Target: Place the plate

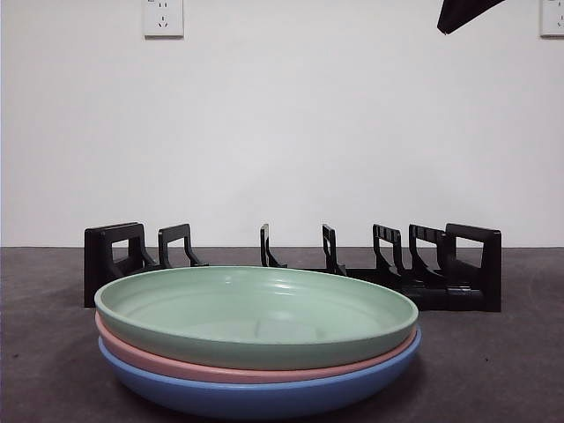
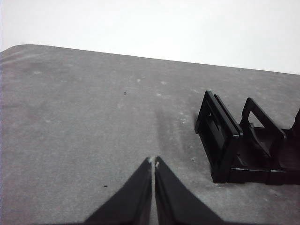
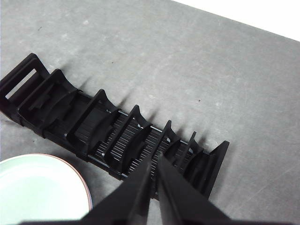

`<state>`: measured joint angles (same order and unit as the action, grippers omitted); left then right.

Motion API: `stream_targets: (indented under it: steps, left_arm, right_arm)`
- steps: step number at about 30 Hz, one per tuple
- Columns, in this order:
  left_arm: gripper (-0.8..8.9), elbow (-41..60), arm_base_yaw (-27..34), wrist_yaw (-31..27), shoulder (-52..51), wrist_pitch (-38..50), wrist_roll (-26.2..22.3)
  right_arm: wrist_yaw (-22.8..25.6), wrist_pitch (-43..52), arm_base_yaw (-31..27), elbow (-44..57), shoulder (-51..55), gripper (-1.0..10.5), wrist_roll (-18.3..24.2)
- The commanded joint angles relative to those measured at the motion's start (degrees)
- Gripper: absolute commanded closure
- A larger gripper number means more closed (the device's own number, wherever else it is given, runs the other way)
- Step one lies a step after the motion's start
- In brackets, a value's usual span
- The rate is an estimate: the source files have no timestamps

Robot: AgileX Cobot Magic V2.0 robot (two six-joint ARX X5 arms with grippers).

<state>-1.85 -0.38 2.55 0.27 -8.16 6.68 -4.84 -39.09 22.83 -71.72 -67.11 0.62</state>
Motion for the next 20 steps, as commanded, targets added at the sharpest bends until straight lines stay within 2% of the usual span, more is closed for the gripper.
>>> stream_targets:
  steps: [1, 7, 9, 11, 14, 20]
  left_arm:
    - [8.06, 1.11, 0.04, 0.11, -0.02, 0.42, 0.28]
    - [8.06, 1.11, 0.04, 0.11, -0.02, 0.44, 0.28]
    - [8.06, 1.11, 0.04, 0.11, -0.02, 0.44, 0.28]
    - [8.06, 1.11, 0.04, 0.11, -0.02, 0.44, 0.28]
    - [8.06, 1.11, 0.04, 0.11, -0.02, 0.44, 0.28]
    - [8.06, 1.11, 0.04, 0.11, -0.02, 0.44, 0.28]
  right_arm:
    - [-0.04, 0.55, 0.24, -0.59, -0.37, 9.3, -0.42]
    - [-0.09, 0.52, 0.48, -0.61, -0.33, 9.3, -0.17]
    - [2.12, 0.37, -0.13, -0.57, 0.55, 9.3, 3.78]
    - [3.65, 1.05, -0.9, 0.72, 2.47, 9.3, 4.37]
    - [5.25, 7.96, -2.93, 8.37, 8.63, 9.3, 5.88]
    - [4.63, 25.55, -10.25, 34.36, 27.65, 9.3, 5.33]
